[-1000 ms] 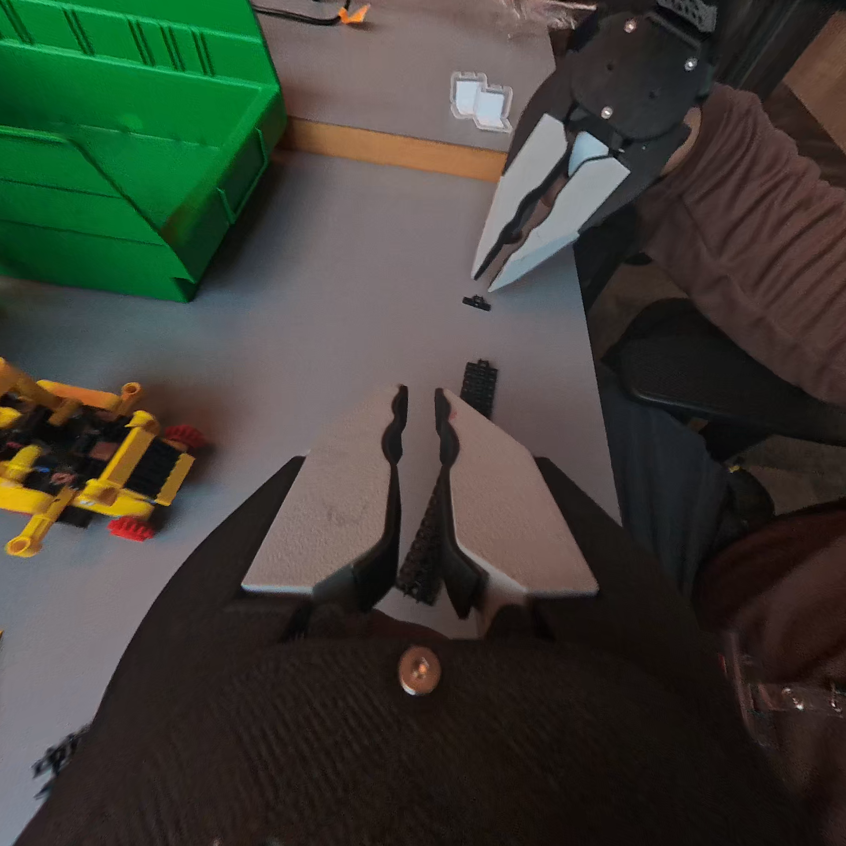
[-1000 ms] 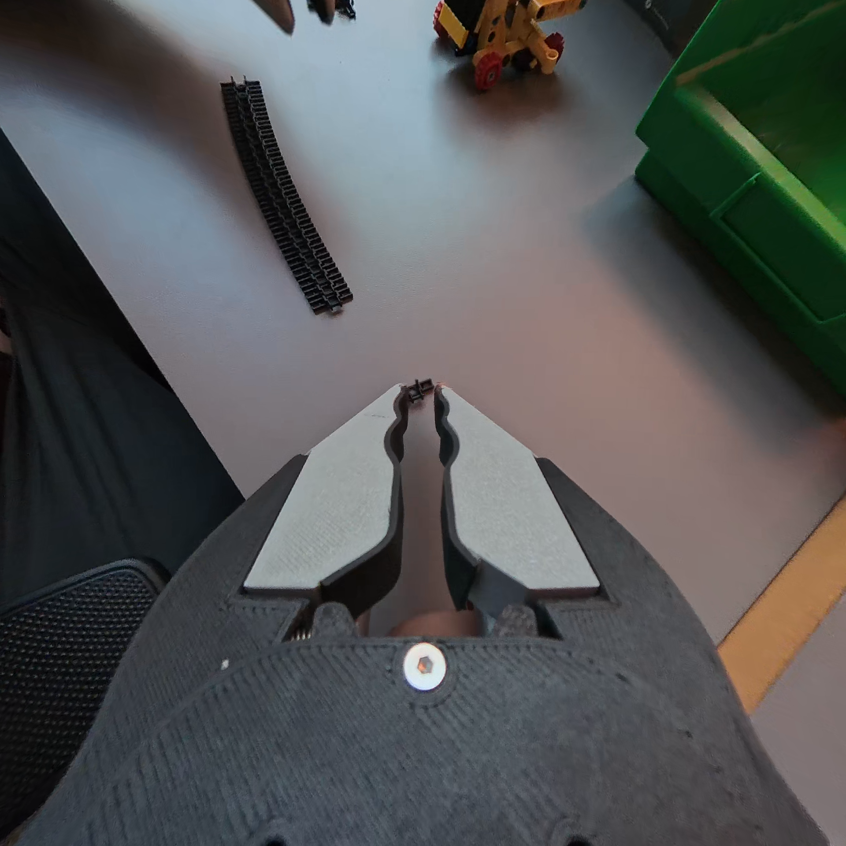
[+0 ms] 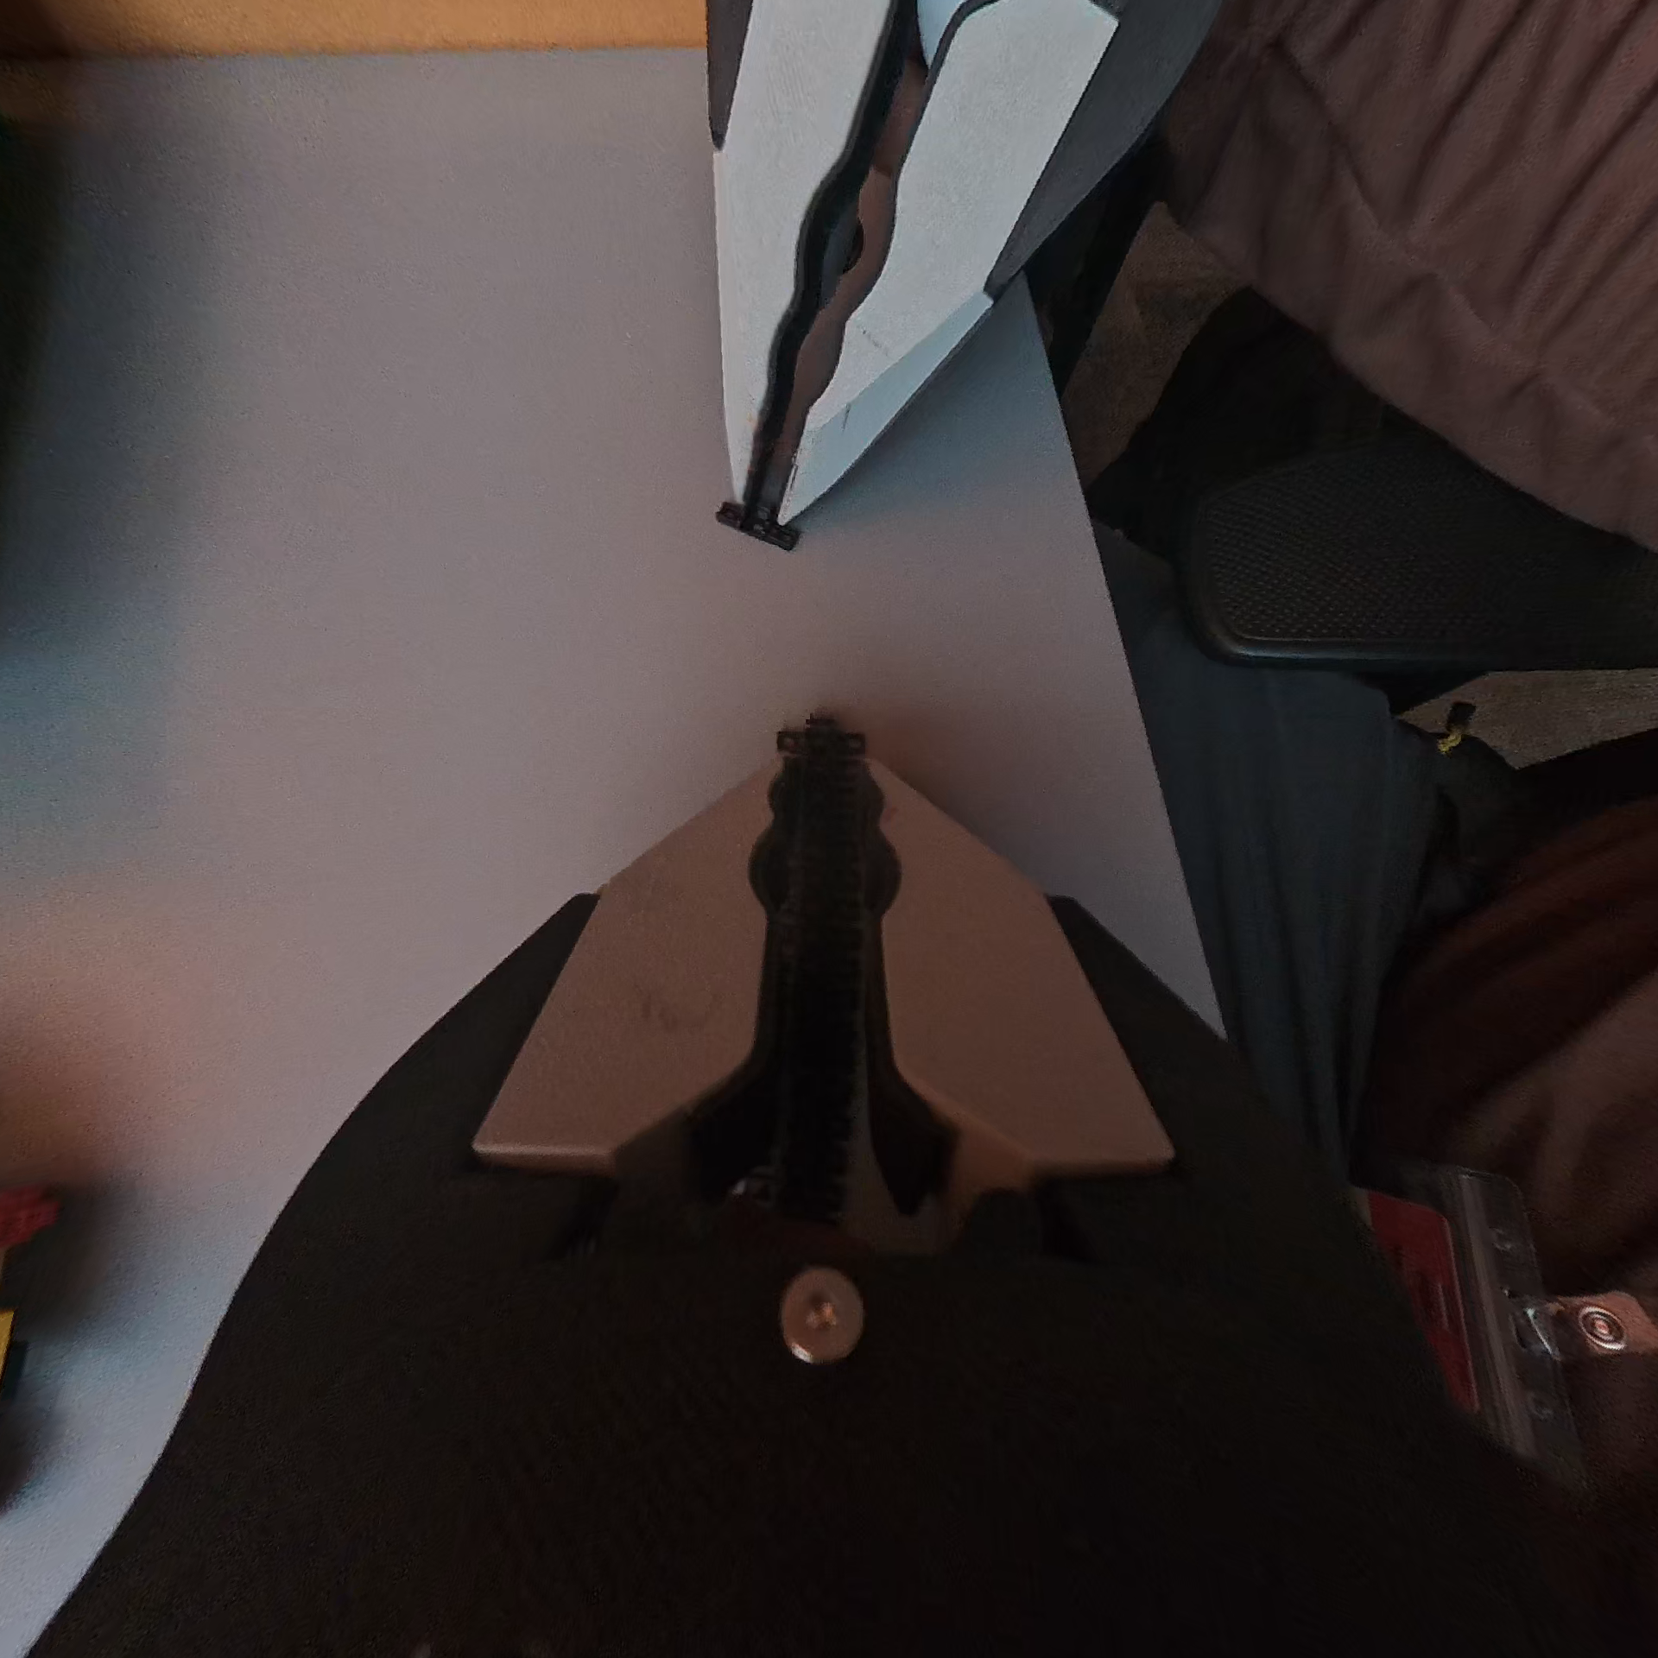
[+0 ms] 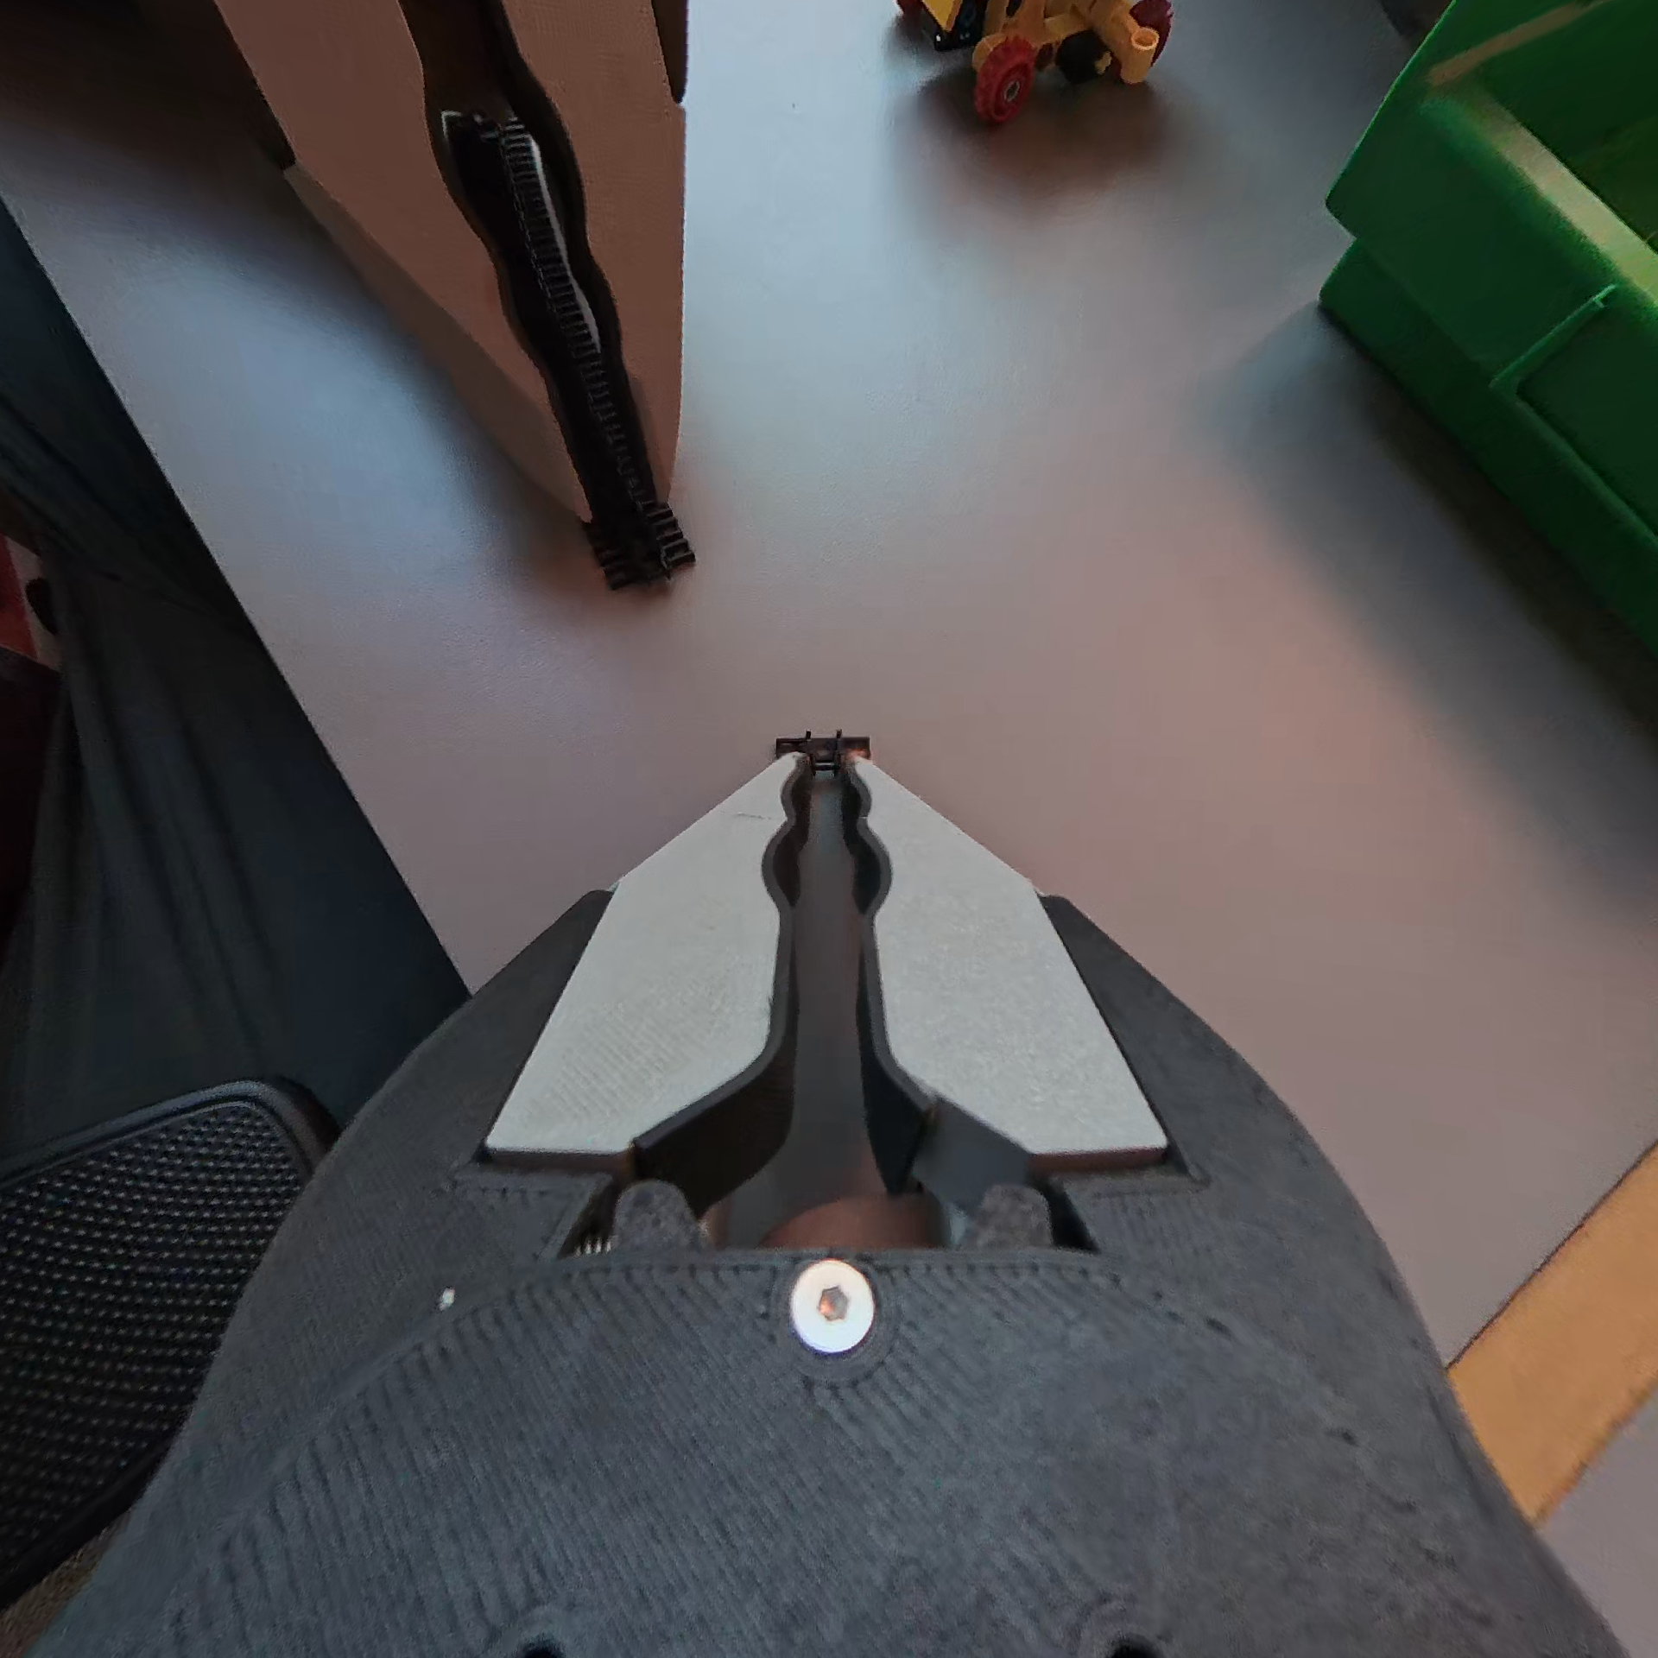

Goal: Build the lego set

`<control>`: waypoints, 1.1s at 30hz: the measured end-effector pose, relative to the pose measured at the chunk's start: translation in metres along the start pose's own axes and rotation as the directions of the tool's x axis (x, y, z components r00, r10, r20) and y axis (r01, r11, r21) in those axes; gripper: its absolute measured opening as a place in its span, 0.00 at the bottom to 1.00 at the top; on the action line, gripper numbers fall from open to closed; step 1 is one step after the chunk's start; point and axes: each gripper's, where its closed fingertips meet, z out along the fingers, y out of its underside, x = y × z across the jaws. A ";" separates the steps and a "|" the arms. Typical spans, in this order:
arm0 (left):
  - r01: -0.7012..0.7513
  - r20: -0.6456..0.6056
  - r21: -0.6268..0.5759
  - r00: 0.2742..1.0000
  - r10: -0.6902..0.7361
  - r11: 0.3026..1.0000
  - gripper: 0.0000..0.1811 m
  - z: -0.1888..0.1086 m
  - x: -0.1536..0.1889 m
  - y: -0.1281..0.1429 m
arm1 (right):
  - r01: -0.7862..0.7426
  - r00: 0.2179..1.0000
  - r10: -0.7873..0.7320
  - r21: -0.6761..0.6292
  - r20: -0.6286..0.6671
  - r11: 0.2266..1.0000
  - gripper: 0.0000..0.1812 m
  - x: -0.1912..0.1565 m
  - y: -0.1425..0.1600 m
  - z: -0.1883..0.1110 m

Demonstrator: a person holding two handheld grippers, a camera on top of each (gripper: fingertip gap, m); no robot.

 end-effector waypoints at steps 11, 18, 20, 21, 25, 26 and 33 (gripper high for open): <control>-0.027 0.013 -0.036 1.000 0.027 0.999 0.04 0.006 -0.004 0.003 | 0.091 0.992 -0.092 0.010 0.087 0.996 0.02 -0.025 -0.015 0.013; -0.033 -0.003 -0.026 0.999 0.033 0.999 0.03 0.006 -0.002 0.003 | 0.135 0.984 -0.135 0.010 0.113 0.991 0.02 -0.036 -0.020 0.017; -0.040 -0.004 -0.023 0.999 0.040 0.999 0.03 0.006 -0.001 0.003 | 0.144 0.983 -0.143 0.004 0.114 0.990 0.02 -0.037 -0.020 0.018; -0.046 -0.002 -0.023 0.999 0.046 0.999 0.03 0.007 -0.001 0.003 | 0.151 0.982 -0.150 0.002 0.112 0.989 0.02 -0.038 -0.021 0.018; -0.058 -0.005 -0.021 0.998 0.058 0.998 0.02 0.007 0.001 0.001 | 0.173 0.979 -0.171 -0.010 0.113 0.985 0.02 -0.041 -0.023 0.020; -0.062 -0.005 -0.020 0.998 0.061 0.998 0.02 0.006 0.002 0.001 | 0.179 0.978 -0.176 -0.013 0.115 0.984 0.02 -0.043 -0.024 0.020; -0.071 -0.011 -0.020 0.997 0.071 0.997 0.03 0.006 0.004 0.001 | 0.187 0.977 -0.184 -0.021 0.112 0.982 0.02 -0.043 -0.024 0.021</control>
